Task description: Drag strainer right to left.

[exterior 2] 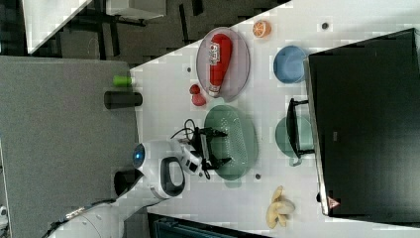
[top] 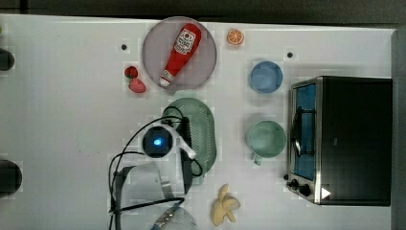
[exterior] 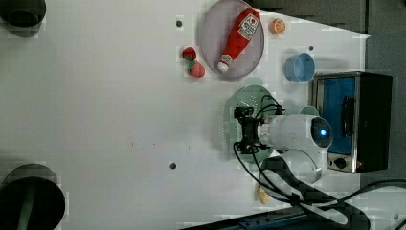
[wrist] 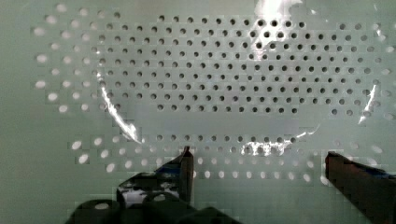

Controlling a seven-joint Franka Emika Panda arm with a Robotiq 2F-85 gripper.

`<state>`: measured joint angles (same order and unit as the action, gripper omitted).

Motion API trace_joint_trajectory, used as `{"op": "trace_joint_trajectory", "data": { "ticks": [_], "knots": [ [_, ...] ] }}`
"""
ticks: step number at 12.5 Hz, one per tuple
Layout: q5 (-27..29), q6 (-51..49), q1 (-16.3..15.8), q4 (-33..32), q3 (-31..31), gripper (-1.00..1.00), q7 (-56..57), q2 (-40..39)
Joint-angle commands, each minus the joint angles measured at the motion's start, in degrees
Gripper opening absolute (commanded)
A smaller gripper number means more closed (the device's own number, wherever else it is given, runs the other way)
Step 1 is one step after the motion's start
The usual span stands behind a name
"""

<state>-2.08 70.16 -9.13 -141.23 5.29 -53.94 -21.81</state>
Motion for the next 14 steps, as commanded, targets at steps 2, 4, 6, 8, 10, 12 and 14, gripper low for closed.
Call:
{"op": "trace_joint_trajectory", "data": {
  "ticks": [2,4,6,8,10,12,14],
  "knots": [
    [0.8,-1.9,-4.8,5.0,2.8,1.00,-11.4,-2.5],
    [0.8,-3.2,-6.5,7.3,3.8,1.00,-13.5,-3.7],
    [0.8,-4.4,-8.4,9.8,4.3,1.00,-16.6,-5.0],
    [0.8,-5.7,-10.5,12.6,4.4,1.00,-18.1,-6.3],
    [1.1,-7.1,-12.4,15.1,4.4,1.00,-19.6,-7.5],
    [2.2,-7.5,-14.3,17.1,4.4,1.00,-21.1,-8.6],
    [3.9,-7.4,-16.0,18.9,4.4,1.00,-21.7,-9.7]
  ]
}}
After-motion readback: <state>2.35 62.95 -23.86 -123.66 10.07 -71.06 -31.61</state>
